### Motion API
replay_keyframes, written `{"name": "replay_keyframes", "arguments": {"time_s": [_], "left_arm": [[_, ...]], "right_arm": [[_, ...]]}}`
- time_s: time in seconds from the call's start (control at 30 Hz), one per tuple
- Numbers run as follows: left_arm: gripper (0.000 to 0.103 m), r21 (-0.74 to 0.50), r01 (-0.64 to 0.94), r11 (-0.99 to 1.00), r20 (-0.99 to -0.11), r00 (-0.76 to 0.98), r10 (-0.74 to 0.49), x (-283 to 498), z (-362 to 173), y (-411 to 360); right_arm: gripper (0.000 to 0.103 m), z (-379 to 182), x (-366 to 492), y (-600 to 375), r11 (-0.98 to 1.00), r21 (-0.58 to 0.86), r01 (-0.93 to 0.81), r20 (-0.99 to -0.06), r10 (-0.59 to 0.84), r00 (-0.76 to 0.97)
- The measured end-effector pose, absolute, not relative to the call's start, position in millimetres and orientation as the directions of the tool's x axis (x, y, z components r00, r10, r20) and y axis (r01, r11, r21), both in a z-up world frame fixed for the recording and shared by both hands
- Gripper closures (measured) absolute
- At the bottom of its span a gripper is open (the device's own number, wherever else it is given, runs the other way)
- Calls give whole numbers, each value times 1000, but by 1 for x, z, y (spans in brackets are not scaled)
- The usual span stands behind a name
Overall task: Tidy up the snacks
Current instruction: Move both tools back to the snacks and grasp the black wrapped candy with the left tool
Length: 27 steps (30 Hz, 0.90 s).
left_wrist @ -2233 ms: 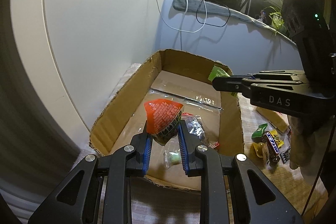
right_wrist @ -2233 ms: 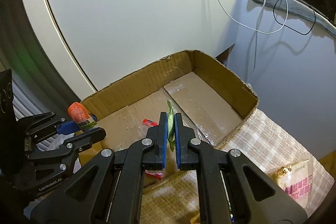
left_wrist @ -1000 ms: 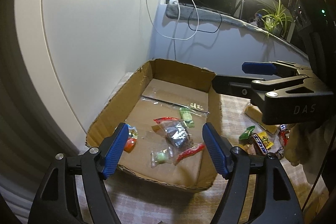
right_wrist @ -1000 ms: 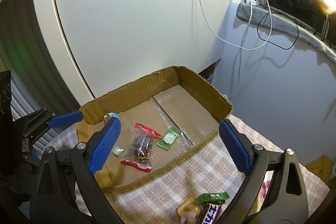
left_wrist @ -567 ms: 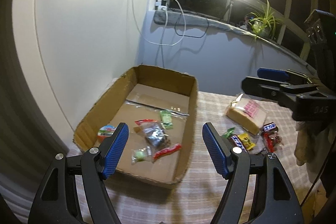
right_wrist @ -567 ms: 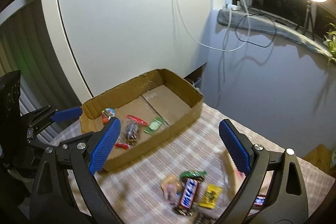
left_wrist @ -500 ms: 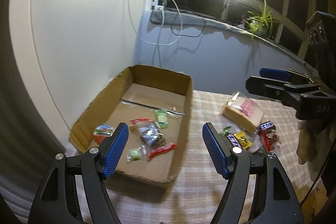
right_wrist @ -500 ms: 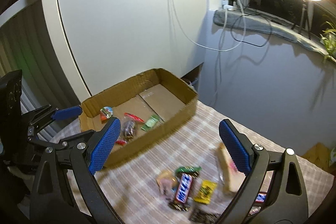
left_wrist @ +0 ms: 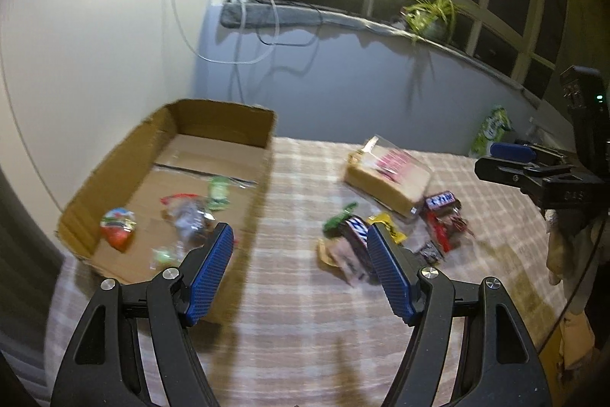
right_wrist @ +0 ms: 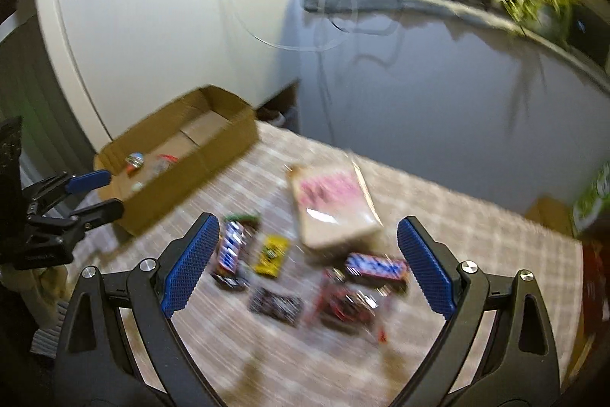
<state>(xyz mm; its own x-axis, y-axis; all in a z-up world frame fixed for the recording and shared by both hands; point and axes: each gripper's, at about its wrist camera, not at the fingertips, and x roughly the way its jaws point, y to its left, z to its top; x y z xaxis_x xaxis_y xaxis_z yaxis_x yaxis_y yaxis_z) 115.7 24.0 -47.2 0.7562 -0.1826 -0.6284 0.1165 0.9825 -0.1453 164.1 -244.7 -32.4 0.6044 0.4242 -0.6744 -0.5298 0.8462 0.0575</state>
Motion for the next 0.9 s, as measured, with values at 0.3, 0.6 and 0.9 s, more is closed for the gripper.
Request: {"name": "replay_keyframes", "arguments": {"time_s": [0.3,0.6,0.9], "left_arm": [[49,-146,285,947,-685,662,-305,126,-65,-37],[50,-145,456,878,-746,533,-399,150,-82,-87],[56,-56,546,836,-799,478,-365,165,-106,-120]], "right_arm": [[7,-72,185,-292,878,204,-433,-756,422,501],[8,-109,200,-296,865,319,-388,-790,469,395],[8,-119,209,-282,869,288,-403,-811,445,380]]}}
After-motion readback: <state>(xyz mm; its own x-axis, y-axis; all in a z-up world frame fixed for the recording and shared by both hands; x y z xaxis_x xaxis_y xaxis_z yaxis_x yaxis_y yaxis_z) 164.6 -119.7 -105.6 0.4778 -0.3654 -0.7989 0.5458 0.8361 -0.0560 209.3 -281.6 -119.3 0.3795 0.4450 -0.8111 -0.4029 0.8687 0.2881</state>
